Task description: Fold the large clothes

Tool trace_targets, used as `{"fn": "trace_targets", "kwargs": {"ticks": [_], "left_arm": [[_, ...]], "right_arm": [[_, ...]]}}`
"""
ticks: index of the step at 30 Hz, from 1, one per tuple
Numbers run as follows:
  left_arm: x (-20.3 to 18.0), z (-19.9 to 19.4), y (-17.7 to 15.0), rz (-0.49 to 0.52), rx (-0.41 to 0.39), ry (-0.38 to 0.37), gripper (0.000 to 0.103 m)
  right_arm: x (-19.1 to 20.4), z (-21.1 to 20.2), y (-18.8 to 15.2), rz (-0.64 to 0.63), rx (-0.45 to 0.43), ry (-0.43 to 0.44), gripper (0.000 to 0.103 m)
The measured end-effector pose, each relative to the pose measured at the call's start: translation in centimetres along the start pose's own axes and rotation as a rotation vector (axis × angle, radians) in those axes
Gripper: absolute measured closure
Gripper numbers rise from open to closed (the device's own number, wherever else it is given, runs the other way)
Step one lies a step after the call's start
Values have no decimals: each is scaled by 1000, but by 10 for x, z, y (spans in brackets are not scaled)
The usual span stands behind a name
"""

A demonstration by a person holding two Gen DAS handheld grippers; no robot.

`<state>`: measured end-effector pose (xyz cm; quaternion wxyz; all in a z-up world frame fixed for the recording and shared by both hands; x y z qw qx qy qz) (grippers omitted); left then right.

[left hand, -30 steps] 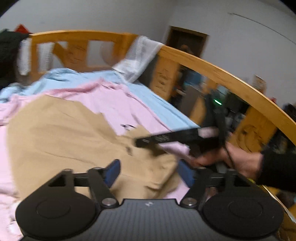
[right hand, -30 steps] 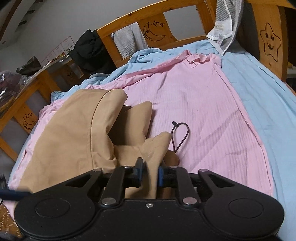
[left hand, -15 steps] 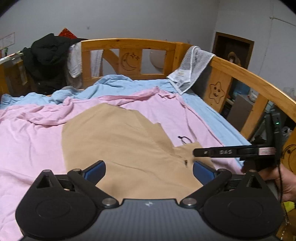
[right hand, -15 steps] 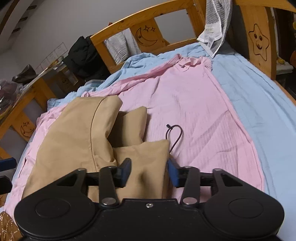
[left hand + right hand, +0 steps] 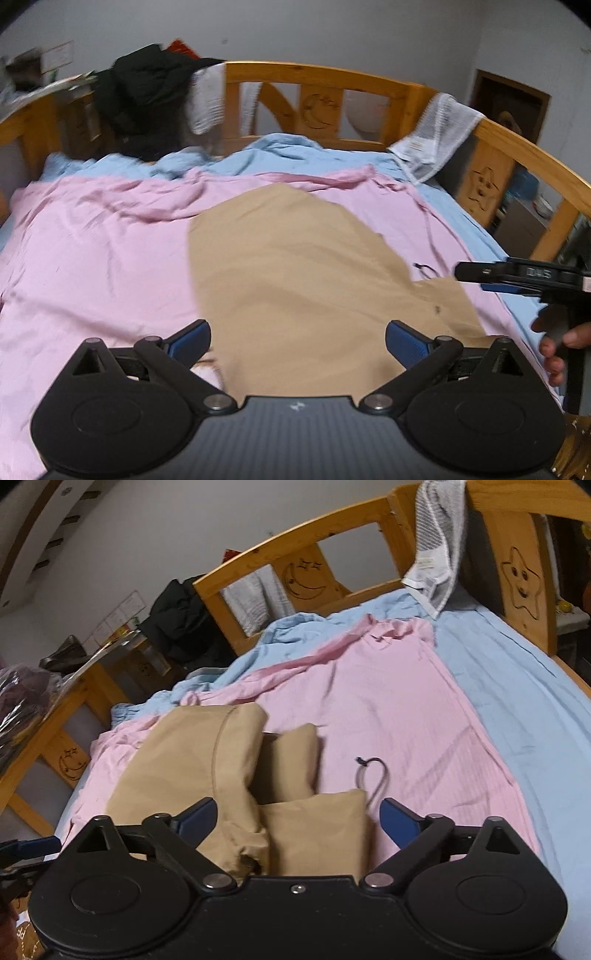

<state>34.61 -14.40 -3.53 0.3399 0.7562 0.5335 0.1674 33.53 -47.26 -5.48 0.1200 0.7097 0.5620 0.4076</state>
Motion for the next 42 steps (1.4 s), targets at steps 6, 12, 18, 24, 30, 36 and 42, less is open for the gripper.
{"fn": "trace_targets", "kwargs": {"ticks": [6,12,18,24,30,36,42], "left_arm": [[39,6,-13,-80,56,8,1],[62,27,-23,-201,165,-47,1],[77,46,-26,-291,251,-140,0],[69,52,-28,-271,273,-154,0],[47,61,-30,-185,288,-169,0],[36,71,-35,-203,298,-159,0],[36,75,-37,-215,297,-161,0]], "right_arm": [[23,6,0,-75,11,28,4],[41,36,5,-65,73,80,4],[41,66,5,36,185,149,33],[46,50,1,-27,150,116,90],[43,15,-10,-85,92,62,92],[35,32,-21,-125,138,-21,78],[74,31,27,-286,-15,-43,53]]}}
Point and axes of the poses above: each gripper's, at about its wrist camera, not at the fingertips, and z roughly the way its jaws point, x to its left, y to its top, the point moved 3 cm from there along z, roughly the way its jaws point, and after that the axes turned 2 degrees about x, right-handed, at the moved point
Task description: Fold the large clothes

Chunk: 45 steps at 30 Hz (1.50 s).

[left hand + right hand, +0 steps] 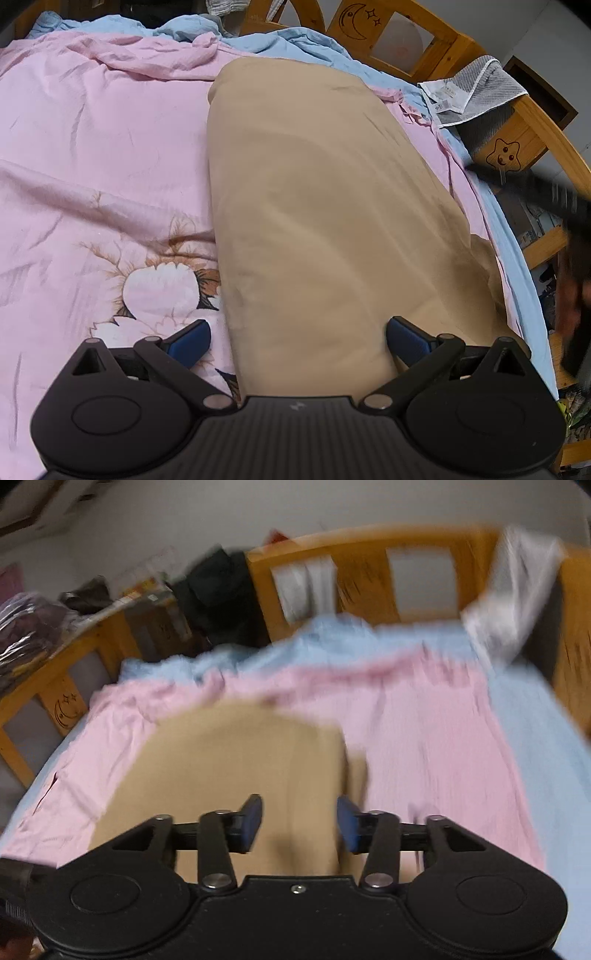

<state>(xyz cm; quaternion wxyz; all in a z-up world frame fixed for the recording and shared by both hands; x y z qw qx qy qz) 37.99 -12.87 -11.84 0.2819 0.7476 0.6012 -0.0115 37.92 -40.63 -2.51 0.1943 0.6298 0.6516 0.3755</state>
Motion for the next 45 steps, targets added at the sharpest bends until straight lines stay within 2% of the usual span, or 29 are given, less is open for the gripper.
{"fn": "trace_targets", "kwargs": {"ticks": [5,8,11,16,18,21,24,26,32,37,39,44,45], "left_arm": [[-1,3,-2,-10,-3,-5,0],[-2,3,-4,-16,-7,-7,0],[1,4,-3,-26,-7,-7,0],[5,5,-4,-41,-1,-18,0],[4,5,-3,-32,2,-15,0],[2,2,-1,-18,16,-8,0],[-1,-8,4,-2,25,4,1],[-1,-17,2,17,26,-15,1],[-1,-22,-12,64,12,-41,0],[-7,-13,-15,71,7,-20,0],[-11,-11,-16,82,-1,-1,0],[-15,-16,-12,86,7,0,1],[-14,-19,-11,86,8,-7,1]], "right_arm": [[49,39,42,-145,-28,118,53],[81,73,45,-253,43,170,54],[95,102,30,-367,103,133,49],[75,125,20,-264,149,152,32],[73,127,16,-246,149,149,31],[72,121,15,-240,142,147,31],[60,97,19,-206,121,120,32],[46,72,15,-180,97,90,32],[8,-14,-33,-111,43,-36,32],[-8,-25,-89,-106,128,-164,33],[-9,-23,-106,-137,135,-177,33],[-10,-51,-107,-83,86,-177,30],[-11,-59,-107,-62,75,-172,27]]}}
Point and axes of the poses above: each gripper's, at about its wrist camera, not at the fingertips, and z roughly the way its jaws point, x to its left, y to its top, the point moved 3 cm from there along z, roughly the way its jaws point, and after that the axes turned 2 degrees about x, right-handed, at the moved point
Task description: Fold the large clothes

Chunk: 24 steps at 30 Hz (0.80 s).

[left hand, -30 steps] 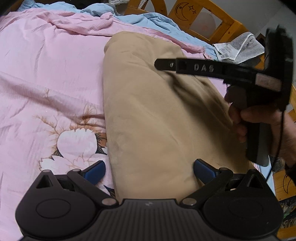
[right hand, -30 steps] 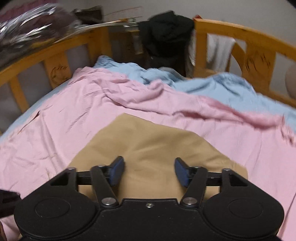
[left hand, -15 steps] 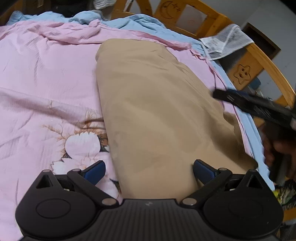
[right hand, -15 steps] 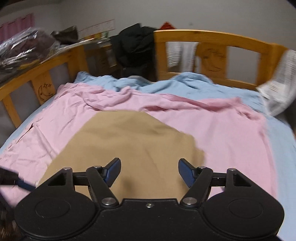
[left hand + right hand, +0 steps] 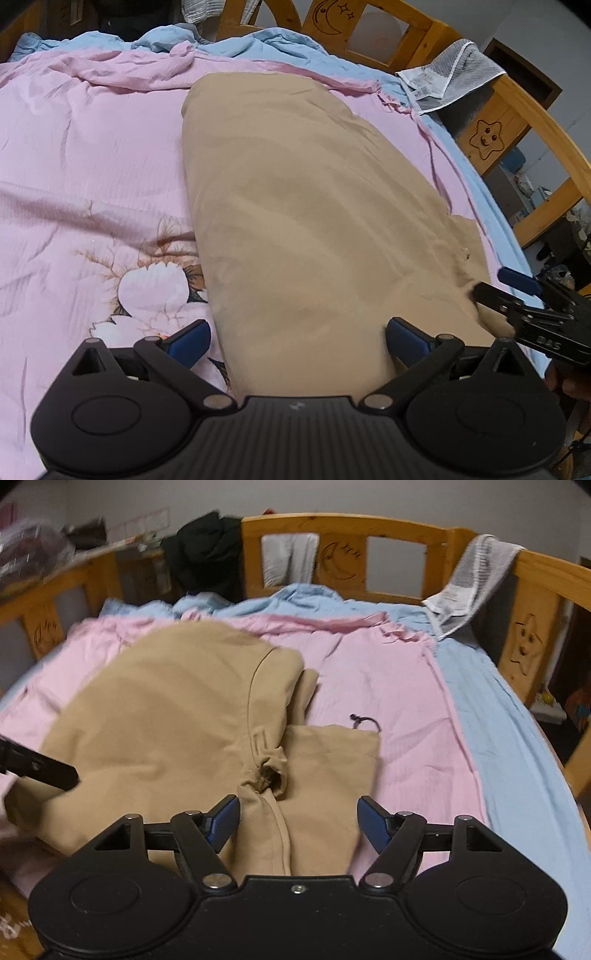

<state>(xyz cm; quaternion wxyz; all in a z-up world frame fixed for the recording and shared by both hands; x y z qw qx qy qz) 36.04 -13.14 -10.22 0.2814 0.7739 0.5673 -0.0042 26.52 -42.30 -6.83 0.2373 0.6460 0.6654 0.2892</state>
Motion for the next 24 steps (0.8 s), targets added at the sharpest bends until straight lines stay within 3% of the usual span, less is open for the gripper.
{"fn": "trace_targets", "kwargs": {"ticks": [3,9,14,19,21,24], "left_arm": [[5,-4,0,-1,2,-22,1],[12,-3,-4,-21,0,-53,1],[4,-5,-9,62,-42,-6,0],[8,-14,-12,28,-5,-78,1],[12,-15,-18,33,1,-94,1],[17,-14,-23,30,5,-91,0]], "right_arm": [[-12,-19,-6,92,-7,49,16],[-30,-24,-26,264,81,112,15],[-33,-13,-40,374,136,141,17],[-34,-17,-39,493,134,212,19],[-34,-18,-41,520,144,218,25],[-28,-20,-38,466,101,150,51]]}}
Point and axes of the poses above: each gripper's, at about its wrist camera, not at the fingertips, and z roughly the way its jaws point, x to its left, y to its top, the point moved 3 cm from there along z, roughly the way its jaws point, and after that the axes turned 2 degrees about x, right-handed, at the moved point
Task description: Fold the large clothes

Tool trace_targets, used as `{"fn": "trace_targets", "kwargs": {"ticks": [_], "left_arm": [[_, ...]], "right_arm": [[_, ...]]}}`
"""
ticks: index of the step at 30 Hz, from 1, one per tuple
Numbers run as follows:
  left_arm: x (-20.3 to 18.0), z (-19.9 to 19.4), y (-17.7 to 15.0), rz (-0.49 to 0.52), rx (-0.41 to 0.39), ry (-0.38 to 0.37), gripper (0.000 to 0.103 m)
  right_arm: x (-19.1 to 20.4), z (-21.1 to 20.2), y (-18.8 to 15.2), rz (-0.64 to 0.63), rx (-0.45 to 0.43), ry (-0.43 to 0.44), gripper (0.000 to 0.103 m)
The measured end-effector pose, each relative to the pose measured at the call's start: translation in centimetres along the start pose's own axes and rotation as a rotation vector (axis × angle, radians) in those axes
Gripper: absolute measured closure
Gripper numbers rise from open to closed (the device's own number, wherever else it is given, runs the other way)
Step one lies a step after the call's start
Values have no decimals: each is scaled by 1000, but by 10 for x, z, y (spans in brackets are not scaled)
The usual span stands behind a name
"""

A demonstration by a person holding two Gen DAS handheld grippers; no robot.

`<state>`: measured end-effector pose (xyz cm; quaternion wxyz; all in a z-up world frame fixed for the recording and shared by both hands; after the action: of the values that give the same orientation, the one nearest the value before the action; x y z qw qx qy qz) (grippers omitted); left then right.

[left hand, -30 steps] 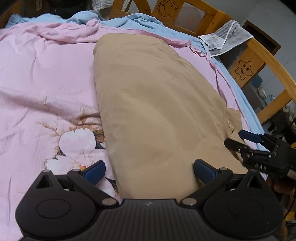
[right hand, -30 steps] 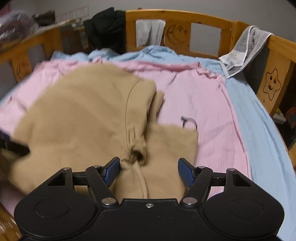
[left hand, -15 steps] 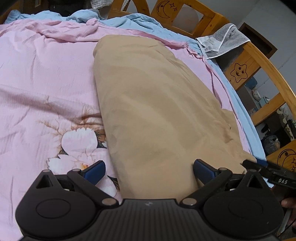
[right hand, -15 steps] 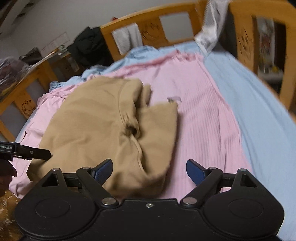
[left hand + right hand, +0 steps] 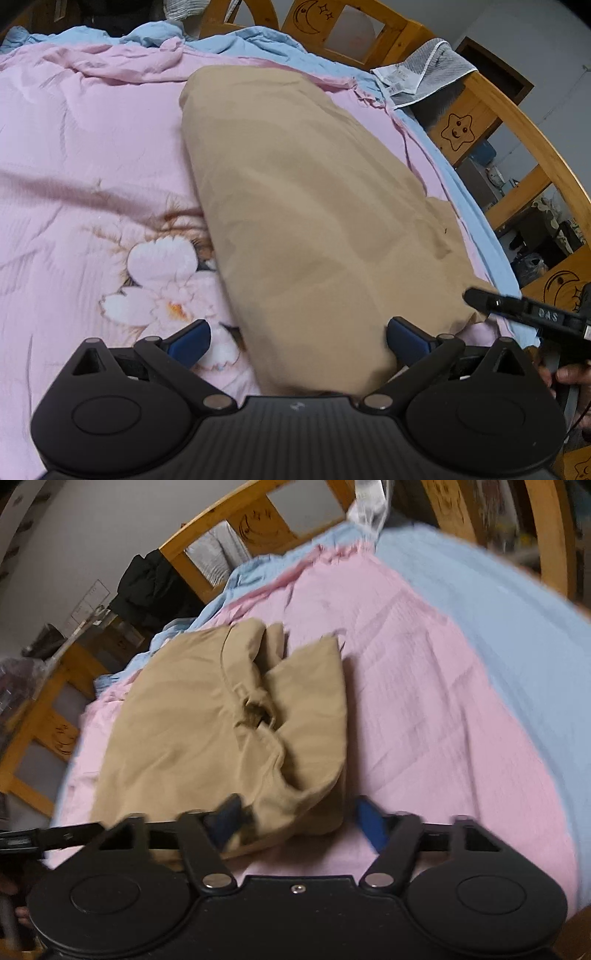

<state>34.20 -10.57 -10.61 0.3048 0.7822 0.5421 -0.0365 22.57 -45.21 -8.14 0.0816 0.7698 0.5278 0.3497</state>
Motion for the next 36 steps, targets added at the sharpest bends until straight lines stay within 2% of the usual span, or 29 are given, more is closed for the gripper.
{"fn": "trace_targets", "kwargs": {"ticks": [2,5,9,11,12,14,16,18,19,22,26,30,36], "left_arm": [[0,0,0,-5,1,1,0],[-1,0,1,12,0,19,0],[1,0,0,7,2,18,0],[2,1,-1,-12,6,13,0],[3,2,-1,-20,9,11,0],[2,2,0,-20,11,16,0],[1,1,1,-10,9,23,0],[2,1,0,-10,9,22,0],[3,1,0,-14,11,20,0],[5,3,0,-31,17,8,0],[7,4,1,-47,22,6,0],[3,3,2,-35,20,24,0],[0,3,3,-31,21,40,0]], "right_arm": [[10,-1,3,-60,-49,-51,61],[42,-6,-1,-292,-148,-127,73],[78,-10,-19,-591,-200,-151,76],[82,-10,-22,-643,-203,-155,76],[79,-10,-21,-630,-196,-155,75],[69,-8,-16,-561,-170,-154,68],[53,-2,-7,-449,-118,-128,51],[34,2,-1,-306,-61,-51,36],[27,1,-3,-249,-49,-17,32],[9,13,2,-83,21,92,31],[-1,30,4,35,35,127,38],[8,36,4,-23,25,100,44],[1,39,-1,2,14,113,46]]}}
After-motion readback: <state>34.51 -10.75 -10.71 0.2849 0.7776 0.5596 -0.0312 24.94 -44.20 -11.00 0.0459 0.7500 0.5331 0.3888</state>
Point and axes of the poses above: each gripper's, at about its wrist camera, not at the fingertips, and z roughly the way its jaws point, x to its left, y to its top, the point moved 3 cm from there along z, roughly the way its jaws point, and after that the axes turned 2 degrees about x, right-handed, at the moved point
